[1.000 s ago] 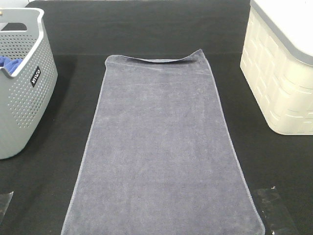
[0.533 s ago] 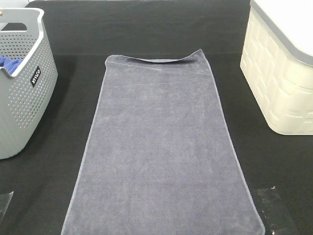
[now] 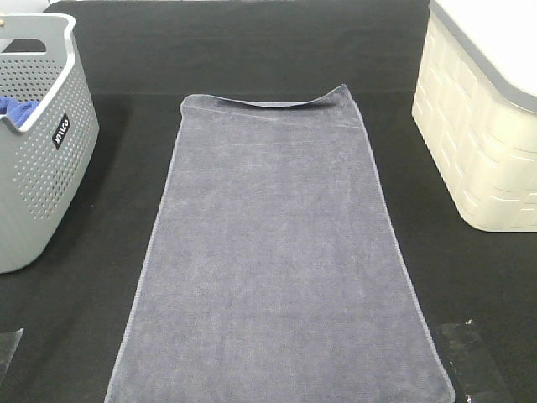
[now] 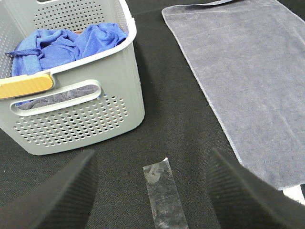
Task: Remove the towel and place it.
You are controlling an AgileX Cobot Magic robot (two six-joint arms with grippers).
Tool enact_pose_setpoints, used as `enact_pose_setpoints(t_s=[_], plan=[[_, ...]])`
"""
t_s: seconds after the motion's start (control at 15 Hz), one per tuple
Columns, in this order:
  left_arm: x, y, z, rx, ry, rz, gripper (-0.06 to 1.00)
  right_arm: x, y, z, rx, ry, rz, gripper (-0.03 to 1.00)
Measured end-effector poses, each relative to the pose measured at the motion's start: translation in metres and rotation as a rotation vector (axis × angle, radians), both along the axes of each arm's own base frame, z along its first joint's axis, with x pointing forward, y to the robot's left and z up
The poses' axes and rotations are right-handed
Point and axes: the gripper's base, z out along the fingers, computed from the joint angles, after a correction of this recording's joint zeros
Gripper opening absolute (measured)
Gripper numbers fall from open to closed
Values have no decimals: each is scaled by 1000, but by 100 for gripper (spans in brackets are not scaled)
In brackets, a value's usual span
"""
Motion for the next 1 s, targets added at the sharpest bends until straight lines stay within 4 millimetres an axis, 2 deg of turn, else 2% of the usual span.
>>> enact_pose_setpoints(t_s=[1.0], plan=[[0,0,0,2,0,-1,63,0,0,0,0,0,0,65]])
